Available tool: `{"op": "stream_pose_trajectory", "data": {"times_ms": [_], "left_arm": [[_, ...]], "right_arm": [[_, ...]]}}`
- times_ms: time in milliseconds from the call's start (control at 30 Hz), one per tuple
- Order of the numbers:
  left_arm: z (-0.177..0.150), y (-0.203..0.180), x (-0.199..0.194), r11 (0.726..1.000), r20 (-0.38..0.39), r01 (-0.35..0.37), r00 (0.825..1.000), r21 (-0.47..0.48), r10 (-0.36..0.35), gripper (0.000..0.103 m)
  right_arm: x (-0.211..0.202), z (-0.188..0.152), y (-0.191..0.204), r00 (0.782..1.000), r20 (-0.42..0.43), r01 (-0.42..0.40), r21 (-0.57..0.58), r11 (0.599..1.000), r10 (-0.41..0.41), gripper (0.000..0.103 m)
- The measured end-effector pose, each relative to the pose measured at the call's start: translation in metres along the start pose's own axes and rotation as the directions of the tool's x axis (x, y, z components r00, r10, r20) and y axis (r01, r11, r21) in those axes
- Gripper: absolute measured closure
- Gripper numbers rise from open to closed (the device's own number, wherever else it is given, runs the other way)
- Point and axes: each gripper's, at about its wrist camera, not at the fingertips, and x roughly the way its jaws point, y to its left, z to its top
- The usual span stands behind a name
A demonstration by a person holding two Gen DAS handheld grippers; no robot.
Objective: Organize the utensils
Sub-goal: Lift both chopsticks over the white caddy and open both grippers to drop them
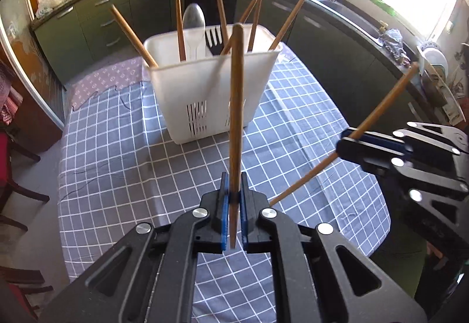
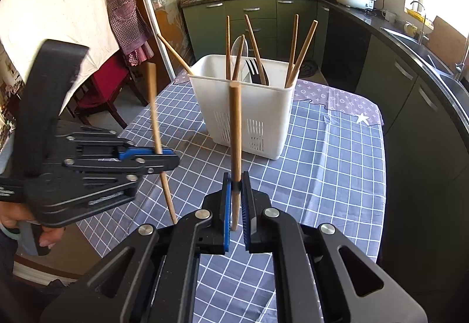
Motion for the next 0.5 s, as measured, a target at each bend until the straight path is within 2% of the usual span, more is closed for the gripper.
{"op": "stream_pose_trajectory", "data": {"times_ms": [167,300,400,500], "left_arm": [[0.009,-0.009,-0.065,0.998,0.123,-0.002,0.992,0.067,-0.007,0.097],[0.027,-0.014,-0.105,0.997,0.198,-0.002,0.980,0.080,-0.014,0.097],[0.045,-0.014,-0.127,0.997,0.260,0.002,0.965,0.072,-0.020,0.097],[0.062,-0.013,-0.147,0.998,0.334,-0.001,0.942,0.060,-0.019,0.097]], "right_arm": [[-0.026,0.013,0.000,0.998,0.058,0.002,0.000,1.000,-0.002,0.096],[-0.055,0.029,0.000,0.994,0.112,0.008,-0.006,1.000,-0.008,0.096],[-0.083,0.045,-0.001,0.984,0.177,0.024,-0.005,1.000,-0.023,0.096],[-0.109,0.063,-0.003,0.969,0.245,0.023,0.002,1.000,-0.023,0.096]]}}
